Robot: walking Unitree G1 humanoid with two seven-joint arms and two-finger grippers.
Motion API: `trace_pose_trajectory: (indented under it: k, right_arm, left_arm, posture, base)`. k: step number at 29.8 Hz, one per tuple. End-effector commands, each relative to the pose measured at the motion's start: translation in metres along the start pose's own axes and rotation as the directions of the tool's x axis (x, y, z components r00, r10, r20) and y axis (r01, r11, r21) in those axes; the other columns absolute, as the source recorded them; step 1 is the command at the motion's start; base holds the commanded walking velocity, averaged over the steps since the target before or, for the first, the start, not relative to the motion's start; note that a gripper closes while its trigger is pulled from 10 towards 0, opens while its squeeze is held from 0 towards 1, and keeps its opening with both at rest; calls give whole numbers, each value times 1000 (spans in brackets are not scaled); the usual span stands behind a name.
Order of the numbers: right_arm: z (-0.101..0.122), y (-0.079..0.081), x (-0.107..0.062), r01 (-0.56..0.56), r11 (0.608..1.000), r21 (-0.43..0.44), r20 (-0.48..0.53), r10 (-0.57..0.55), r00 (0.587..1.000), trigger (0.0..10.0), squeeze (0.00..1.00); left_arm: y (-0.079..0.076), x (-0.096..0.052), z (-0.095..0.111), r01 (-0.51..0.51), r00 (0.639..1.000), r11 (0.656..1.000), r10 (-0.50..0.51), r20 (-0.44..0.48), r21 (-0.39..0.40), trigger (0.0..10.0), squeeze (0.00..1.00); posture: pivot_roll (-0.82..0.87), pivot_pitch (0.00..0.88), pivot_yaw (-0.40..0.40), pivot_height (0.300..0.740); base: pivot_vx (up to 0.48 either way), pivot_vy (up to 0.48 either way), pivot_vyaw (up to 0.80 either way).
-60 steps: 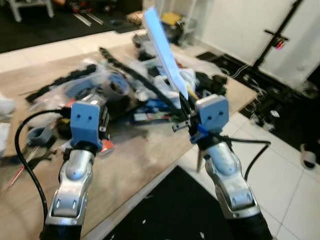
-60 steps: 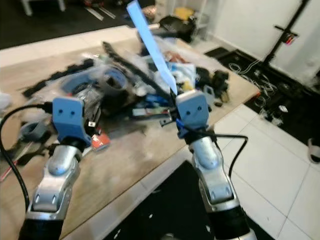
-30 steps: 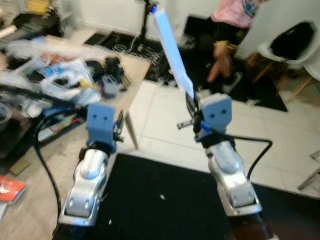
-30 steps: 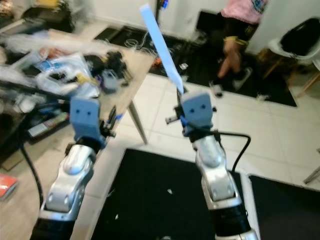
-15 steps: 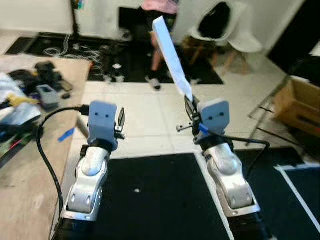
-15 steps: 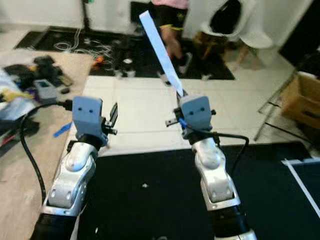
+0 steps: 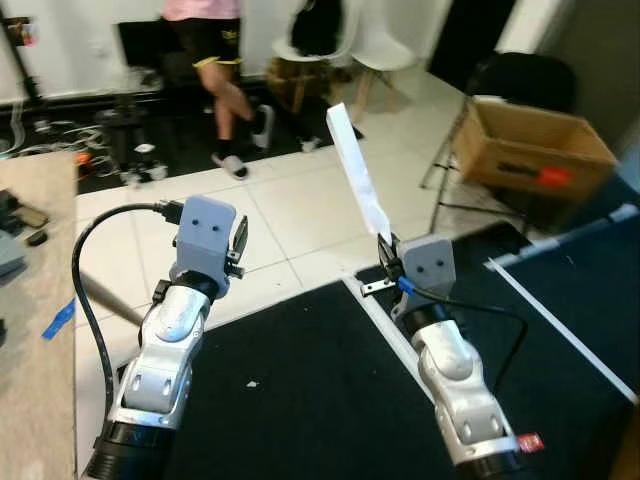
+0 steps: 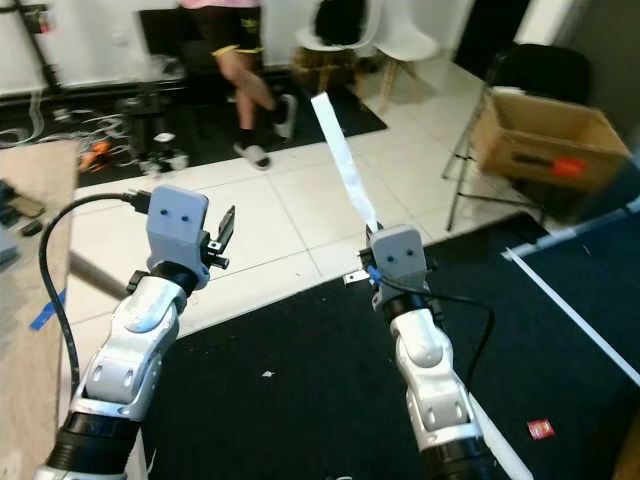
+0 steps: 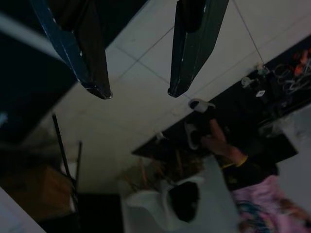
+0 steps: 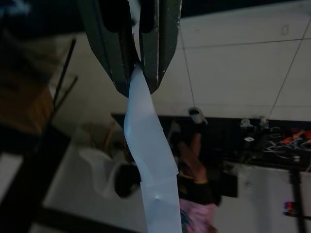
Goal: Picking trash to rubbish bin
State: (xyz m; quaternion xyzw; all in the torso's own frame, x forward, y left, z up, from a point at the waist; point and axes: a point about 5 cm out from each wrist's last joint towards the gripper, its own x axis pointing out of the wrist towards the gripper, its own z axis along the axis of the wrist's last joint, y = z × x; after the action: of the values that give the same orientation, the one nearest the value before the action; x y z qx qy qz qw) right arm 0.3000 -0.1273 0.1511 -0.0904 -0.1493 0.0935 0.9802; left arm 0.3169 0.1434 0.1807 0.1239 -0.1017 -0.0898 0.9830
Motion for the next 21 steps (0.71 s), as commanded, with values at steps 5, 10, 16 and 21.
trace_pose_trajectory:
  k: [5, 10, 16, 21]
  right_arm:
    - [-18, -4, -11, 23, 1000, -11, -66, -24, 998, 10000, 0]
    - [-20, -4, -12, 27, 1000, -13, -69, -28, 997, 10000, 0]
    - [-26, -2, -15, 10, 1000, -4, -89, -11, 996, 10000, 0]
    - [-33, 4, -17, -14, 1000, 25, -137, 17, 990, 10000, 0]
  left_arm:
    - [-8, 4, -4, 75, 997, 997, -75, -18, 21, 10000, 0]
    - [-10, 3, -10, 96, 995, 995, -95, -33, 20, 10000, 0]
    - [-4, -5, -26, 43, 995, 999, -45, -86, -23, 10000, 0]
    - [1, -15, -44, -46, 988, 988, 23, -153, -146, 10000, 0]
  posture:
    - [17, 97, 126, 740]
    - [15, 101, 134, 740]
    - [24, 107, 114, 740]
    - [21, 113, 106, 740]
  base:
    - [0, 0, -800]
    - [0, 0, -800]
    - [0, 0, -800]
    - [0, 0, -480]
